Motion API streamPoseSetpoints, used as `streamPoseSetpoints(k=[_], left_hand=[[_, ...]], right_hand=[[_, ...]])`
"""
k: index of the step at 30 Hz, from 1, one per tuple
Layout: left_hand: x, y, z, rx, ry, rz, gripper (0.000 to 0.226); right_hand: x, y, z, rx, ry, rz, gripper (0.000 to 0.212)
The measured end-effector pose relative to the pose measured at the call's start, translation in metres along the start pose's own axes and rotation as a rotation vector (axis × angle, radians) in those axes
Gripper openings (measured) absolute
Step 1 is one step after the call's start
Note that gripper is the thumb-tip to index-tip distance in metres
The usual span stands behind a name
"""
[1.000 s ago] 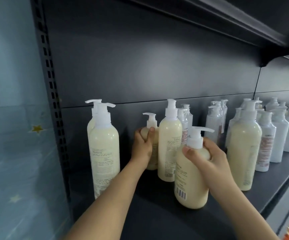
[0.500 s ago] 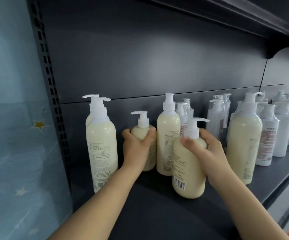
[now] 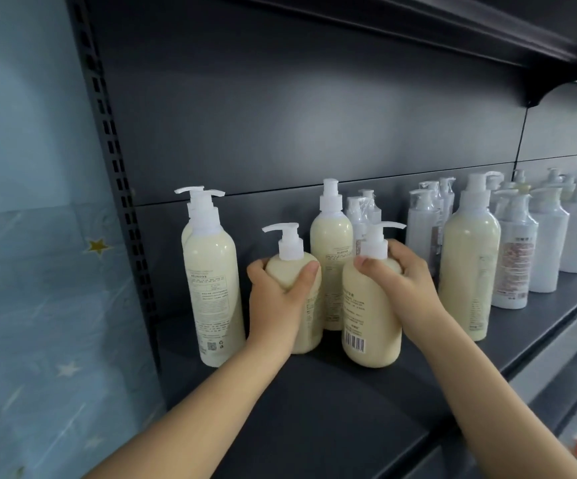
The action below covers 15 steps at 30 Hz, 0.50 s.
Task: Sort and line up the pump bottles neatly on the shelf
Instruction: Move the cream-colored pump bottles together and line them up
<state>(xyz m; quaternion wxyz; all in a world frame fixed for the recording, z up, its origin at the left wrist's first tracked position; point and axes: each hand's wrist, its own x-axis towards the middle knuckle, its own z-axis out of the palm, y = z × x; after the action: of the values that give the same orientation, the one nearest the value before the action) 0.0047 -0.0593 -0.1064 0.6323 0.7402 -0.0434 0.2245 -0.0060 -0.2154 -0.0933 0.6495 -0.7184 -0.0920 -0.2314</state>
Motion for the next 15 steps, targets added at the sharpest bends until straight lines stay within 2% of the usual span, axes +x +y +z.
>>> streamPoseSetpoints(k=[3, 7, 11, 15], left_hand=[[-0.016, 0.007, -0.009, 0.023, -0.042, 0.002, 0.049], [-0.034, 0.017, -0.018, 0.023, -0.083, 0.042, 0.046], [-0.047, 0.033, -0.022, -0.007, -0.159, 0.036, 0.041], [-0.060, 0.050, -0.017, -0.049, -0.244, 0.037, 0.025]], right_hand=[[-0.009, -0.007, -0.004, 0.020, 0.017, 0.005, 0.022], [-0.028, -0.014, -0.017, -0.010, 0.068, -0.013, 0.005], [-0.048, -0.025, -0.032, -0.095, 0.156, -0.033, 0.010], [-0.061, -0.038, -0.054, -0.116, 0.184, -0.034, 0.012]])
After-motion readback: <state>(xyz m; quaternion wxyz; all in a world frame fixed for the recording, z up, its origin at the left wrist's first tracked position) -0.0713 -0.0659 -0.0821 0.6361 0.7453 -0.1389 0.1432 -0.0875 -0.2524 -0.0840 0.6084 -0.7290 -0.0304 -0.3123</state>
